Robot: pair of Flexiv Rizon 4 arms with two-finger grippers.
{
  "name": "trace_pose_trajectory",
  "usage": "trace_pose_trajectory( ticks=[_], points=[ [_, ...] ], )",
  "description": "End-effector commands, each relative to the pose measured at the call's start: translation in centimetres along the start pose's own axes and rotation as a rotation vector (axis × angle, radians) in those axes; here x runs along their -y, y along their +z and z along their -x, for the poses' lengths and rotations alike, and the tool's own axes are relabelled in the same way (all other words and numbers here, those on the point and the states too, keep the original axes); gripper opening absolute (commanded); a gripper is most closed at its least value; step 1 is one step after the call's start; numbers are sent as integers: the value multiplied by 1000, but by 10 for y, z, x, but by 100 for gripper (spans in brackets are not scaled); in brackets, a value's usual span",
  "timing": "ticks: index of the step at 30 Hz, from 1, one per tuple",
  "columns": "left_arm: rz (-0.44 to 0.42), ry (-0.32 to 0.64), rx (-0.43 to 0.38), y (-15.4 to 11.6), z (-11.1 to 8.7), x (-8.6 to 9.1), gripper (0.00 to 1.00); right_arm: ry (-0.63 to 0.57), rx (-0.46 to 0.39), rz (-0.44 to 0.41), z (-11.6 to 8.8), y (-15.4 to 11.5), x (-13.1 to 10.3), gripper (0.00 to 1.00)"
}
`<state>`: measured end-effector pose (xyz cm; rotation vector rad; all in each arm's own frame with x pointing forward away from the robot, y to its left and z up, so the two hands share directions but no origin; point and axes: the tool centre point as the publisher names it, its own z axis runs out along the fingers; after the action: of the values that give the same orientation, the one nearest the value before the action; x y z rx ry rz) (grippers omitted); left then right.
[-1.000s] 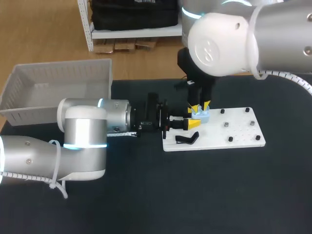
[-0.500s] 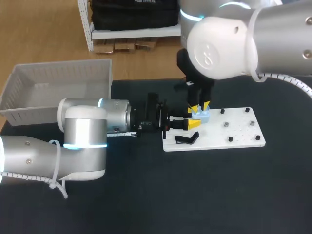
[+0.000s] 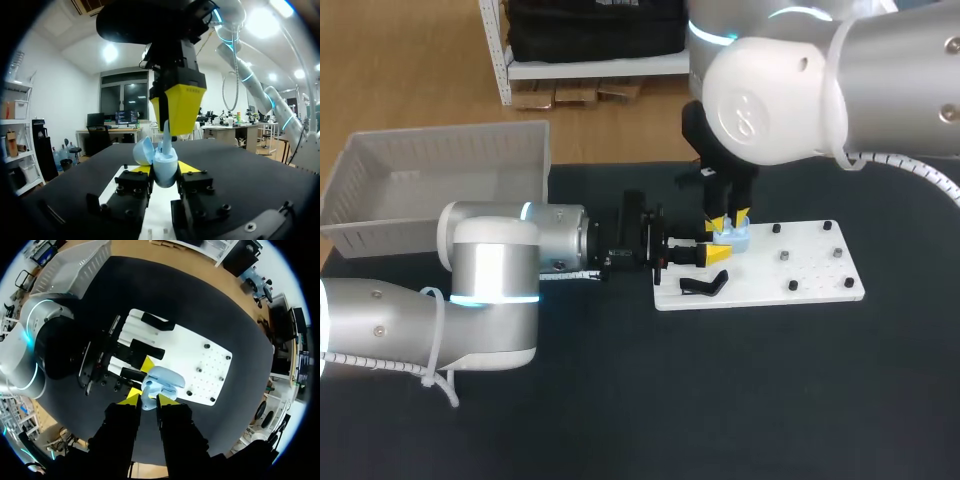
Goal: Pick up each earbud case from the left stands, insert the matching earbuds, close the lid, and place the case in the box.
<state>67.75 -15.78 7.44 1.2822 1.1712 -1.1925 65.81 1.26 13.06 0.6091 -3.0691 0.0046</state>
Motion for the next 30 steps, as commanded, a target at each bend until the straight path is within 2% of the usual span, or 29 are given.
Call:
trace_pose_trajectory(
  ticks=[1, 30],
  points=[
    [-1, 0, 1, 0, -1, -1, 0, 2, 6, -2, -2, 1, -1, 0],
    [-1, 0, 1, 0, -1, -1, 0, 11, 5, -6, 2, 6, -2, 0]
  ],
)
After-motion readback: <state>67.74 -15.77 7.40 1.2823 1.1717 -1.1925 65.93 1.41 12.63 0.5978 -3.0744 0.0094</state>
